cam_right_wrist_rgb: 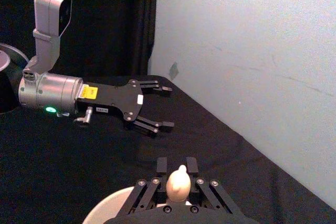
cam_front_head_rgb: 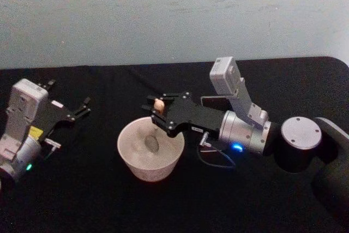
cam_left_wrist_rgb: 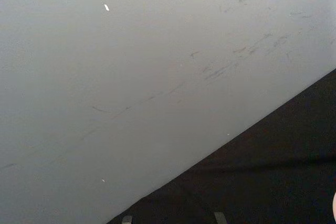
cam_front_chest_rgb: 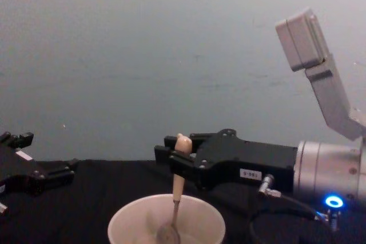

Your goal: Pick up the stirring spoon with one hand, stir inside the cup, then place it back in its original position.

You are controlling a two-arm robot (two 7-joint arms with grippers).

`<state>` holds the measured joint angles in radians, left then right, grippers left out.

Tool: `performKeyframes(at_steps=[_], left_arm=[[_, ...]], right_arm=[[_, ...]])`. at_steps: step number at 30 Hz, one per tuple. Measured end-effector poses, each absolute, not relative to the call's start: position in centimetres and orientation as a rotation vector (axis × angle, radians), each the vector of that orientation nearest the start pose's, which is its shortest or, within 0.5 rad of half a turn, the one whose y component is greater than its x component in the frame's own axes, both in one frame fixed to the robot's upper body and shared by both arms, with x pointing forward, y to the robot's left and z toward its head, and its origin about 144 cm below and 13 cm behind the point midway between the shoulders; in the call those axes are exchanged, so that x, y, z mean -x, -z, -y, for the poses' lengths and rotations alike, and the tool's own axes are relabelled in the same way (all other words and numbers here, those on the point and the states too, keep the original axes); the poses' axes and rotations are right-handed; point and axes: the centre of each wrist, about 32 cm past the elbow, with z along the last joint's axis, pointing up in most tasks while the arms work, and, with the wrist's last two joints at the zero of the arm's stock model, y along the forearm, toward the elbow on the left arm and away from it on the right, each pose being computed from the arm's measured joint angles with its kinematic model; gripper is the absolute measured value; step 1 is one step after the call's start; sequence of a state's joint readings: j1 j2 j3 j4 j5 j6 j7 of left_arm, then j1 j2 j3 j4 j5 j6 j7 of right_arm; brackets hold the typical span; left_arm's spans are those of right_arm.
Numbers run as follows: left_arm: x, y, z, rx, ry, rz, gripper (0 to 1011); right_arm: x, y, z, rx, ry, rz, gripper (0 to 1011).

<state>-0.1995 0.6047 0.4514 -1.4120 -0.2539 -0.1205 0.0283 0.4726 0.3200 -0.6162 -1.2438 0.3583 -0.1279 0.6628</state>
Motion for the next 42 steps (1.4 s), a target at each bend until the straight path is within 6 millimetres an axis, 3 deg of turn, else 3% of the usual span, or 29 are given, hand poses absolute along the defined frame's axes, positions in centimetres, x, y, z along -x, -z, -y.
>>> performKeyframes(at_steps=[8, 20, 30, 42], left_arm=[[-48.9, -114.0, -31.0, -0.304, -1.248, 0.285, 1001], [-48.9, -114.0, -31.0, -0.304, -1.248, 0.285, 1001], [-48.9, -114.0, -31.0, -0.304, -1.248, 0.285, 1001], [-48.9, -114.0, -31.0, -0.304, -1.248, 0.285, 1001]], right_arm=[[-55.1, -117.0, 19.3, 0.100, 0.466, 0.149, 213], [-53.1, -117.3, 20.5, 0.105, 0.398, 0.159, 213], [-52.1, -117.0, 19.1, 0.098, 0.326, 0.144, 213], [-53.8, -117.0, 16.9, 0.067, 0.374, 0.145, 213]])
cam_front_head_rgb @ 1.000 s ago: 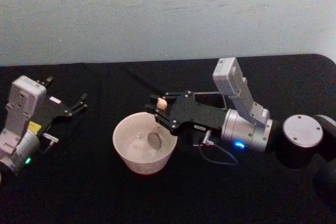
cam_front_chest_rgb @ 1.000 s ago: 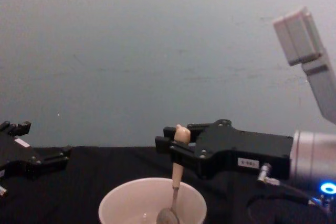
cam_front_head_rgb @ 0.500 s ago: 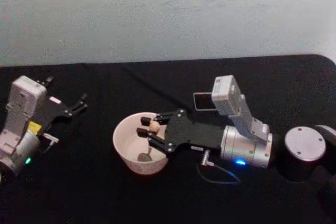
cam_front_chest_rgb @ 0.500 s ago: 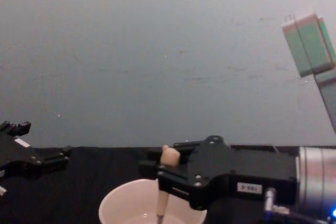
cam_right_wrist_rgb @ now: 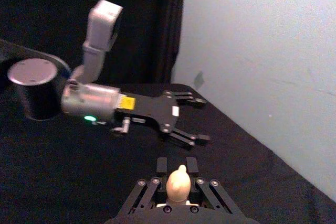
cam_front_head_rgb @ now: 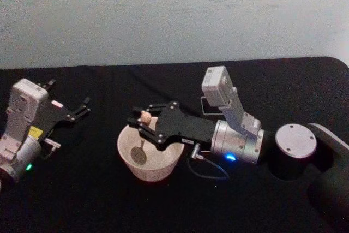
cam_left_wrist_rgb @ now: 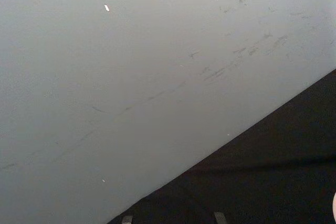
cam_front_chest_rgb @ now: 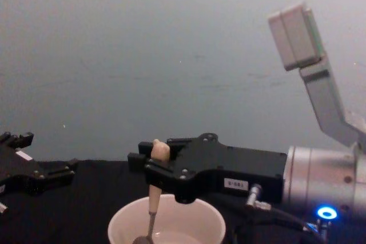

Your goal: Pick up the stirring spoon with one hand, stir inside the cup, then place it back in its original position.

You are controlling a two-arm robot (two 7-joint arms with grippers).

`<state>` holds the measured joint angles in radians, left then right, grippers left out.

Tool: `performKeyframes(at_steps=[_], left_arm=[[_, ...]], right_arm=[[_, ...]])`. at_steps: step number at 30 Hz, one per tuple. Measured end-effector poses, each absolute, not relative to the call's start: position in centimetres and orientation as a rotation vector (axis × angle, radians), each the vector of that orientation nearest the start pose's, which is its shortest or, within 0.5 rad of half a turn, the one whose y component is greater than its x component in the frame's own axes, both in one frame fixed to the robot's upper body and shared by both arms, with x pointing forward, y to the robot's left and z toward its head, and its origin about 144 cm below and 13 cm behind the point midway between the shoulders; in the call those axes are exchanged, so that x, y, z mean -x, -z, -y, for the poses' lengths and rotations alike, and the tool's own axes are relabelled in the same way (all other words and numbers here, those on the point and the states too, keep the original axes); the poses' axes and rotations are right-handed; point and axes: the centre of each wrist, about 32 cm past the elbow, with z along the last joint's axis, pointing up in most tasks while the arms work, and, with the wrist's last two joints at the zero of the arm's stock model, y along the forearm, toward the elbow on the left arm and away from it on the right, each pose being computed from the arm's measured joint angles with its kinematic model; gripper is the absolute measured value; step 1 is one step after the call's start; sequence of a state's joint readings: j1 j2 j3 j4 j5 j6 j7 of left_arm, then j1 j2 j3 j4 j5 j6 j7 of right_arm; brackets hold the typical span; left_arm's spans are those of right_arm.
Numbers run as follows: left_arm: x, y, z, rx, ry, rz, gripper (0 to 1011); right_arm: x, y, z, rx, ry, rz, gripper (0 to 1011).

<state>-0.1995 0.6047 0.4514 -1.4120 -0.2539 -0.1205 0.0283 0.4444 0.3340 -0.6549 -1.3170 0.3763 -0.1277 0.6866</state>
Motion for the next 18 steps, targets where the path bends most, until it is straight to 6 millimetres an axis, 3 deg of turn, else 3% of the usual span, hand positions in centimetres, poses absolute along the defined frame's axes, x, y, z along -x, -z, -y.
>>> performKeyframes(at_steps=[18], left_arm=[[-48.9, -114.0, -31.0, -0.304, -1.248, 0.285, 1002]], right_arm=[[-55.2, -116.9, 17.8, 0.079, 0.459, 0.151, 213]])
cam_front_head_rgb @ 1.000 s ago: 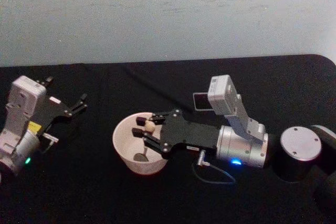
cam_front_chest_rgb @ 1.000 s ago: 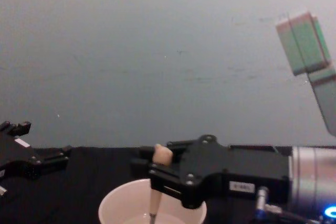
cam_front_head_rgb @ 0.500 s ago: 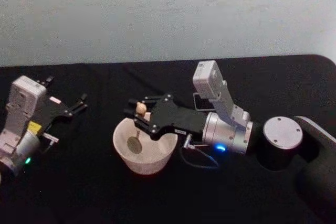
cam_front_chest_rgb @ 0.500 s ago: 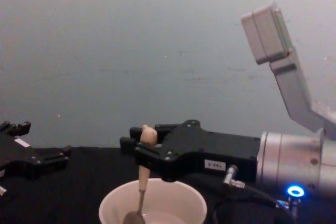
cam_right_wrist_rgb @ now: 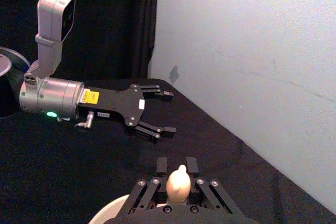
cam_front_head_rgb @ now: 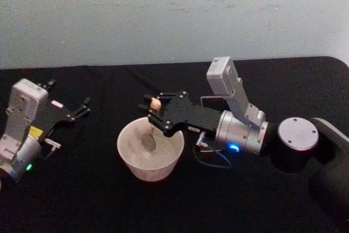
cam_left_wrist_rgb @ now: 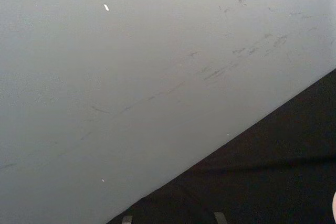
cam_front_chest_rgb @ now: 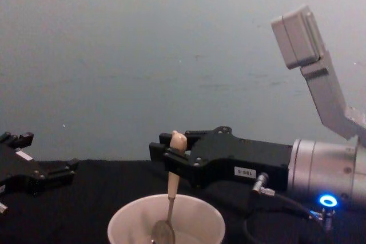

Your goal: Pick up the stirring spoon with one hand, stir inside the cup, then place it back in its original position.

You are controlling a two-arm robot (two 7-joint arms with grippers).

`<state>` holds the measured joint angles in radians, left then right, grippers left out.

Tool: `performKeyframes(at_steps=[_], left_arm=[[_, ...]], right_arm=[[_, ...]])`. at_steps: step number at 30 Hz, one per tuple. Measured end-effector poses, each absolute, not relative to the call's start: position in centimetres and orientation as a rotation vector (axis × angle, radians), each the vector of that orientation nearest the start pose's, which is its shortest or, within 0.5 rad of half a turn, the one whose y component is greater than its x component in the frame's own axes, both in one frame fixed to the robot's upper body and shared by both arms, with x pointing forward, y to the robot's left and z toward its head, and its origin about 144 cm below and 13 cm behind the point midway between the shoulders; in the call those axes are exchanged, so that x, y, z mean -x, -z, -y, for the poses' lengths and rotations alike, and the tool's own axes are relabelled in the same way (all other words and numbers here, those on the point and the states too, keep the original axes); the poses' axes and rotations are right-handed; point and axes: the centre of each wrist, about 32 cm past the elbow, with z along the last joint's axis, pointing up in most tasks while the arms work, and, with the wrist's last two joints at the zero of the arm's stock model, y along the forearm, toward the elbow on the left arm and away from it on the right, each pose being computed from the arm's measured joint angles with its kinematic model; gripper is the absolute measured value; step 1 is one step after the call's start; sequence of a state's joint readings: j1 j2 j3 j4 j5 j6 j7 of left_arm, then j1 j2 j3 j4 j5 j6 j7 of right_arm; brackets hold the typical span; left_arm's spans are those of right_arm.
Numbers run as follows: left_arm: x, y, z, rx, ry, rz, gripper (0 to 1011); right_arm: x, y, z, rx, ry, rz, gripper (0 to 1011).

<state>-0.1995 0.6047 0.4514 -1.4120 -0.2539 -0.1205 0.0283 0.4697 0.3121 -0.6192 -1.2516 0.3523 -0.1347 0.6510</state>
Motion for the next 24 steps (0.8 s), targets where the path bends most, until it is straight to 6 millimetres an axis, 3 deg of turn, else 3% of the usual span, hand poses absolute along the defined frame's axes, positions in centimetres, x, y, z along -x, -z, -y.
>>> performKeyframes(at_steps=[24], left_arm=[[-48.86, -113.98, -30.97, -0.305, -1.248, 0.285, 1001]], right_arm=[[-55.10, -117.67, 18.13, 0.065, 0.455, 0.168, 213]])
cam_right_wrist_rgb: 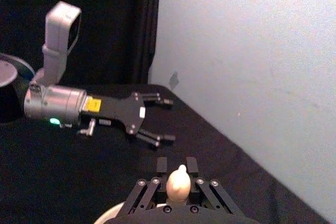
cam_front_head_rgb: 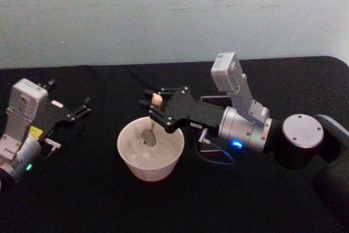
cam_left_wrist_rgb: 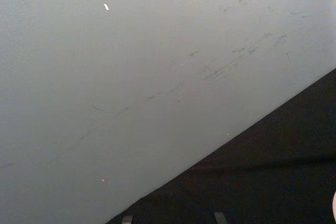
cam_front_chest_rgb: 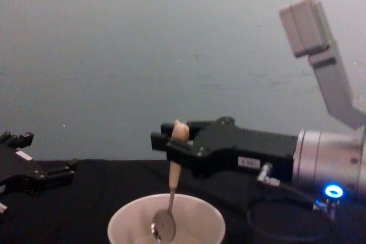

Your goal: Pick up the stirring spoon with one hand, stir inside the cup, then place it back in its original position.

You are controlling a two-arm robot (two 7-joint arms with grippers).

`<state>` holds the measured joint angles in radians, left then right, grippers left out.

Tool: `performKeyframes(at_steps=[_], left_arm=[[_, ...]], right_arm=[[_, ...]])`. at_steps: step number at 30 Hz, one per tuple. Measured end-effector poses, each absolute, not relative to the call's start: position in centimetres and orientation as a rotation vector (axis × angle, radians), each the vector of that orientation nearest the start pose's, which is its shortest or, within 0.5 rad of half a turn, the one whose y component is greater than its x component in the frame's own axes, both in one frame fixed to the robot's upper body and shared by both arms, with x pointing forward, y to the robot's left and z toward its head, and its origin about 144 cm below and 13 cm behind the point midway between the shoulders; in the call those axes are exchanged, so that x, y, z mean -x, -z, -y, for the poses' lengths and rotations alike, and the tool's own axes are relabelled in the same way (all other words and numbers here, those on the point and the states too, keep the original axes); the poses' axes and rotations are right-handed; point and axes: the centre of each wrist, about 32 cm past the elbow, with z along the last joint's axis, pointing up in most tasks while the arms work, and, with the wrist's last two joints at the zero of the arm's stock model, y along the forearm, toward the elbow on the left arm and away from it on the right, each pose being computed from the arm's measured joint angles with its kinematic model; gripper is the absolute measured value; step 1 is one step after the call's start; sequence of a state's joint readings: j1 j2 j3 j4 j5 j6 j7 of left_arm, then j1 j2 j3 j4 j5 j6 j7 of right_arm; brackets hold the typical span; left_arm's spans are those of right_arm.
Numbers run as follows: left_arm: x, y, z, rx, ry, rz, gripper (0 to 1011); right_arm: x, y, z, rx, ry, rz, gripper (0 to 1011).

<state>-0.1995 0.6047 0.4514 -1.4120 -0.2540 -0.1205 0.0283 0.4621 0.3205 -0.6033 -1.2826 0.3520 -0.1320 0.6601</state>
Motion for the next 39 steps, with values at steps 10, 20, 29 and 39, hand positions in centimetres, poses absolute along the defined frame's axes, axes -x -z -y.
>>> performKeyframes(at_steps=[10, 20, 29, 39], left_arm=[[-48.9, -114.0, -31.0, -0.304, -1.248, 0.285, 1001], [-48.9, -114.0, -31.0, -0.304, -1.248, 0.285, 1001], [-48.9, -114.0, -31.0, -0.304, -1.248, 0.285, 1001], [-48.9, -114.0, -31.0, -0.304, -1.248, 0.285, 1001]], right_arm=[[-54.4, -120.8, 19.3, -0.019, 0.462, 0.235, 213], [-53.3, -123.8, 21.8, -0.109, 0.501, 0.298, 212], [-52.0, -124.9, 24.6, -0.129, 0.562, 0.328, 213], [-50.3, -125.0, 27.6, -0.091, 0.644, 0.320, 213]])
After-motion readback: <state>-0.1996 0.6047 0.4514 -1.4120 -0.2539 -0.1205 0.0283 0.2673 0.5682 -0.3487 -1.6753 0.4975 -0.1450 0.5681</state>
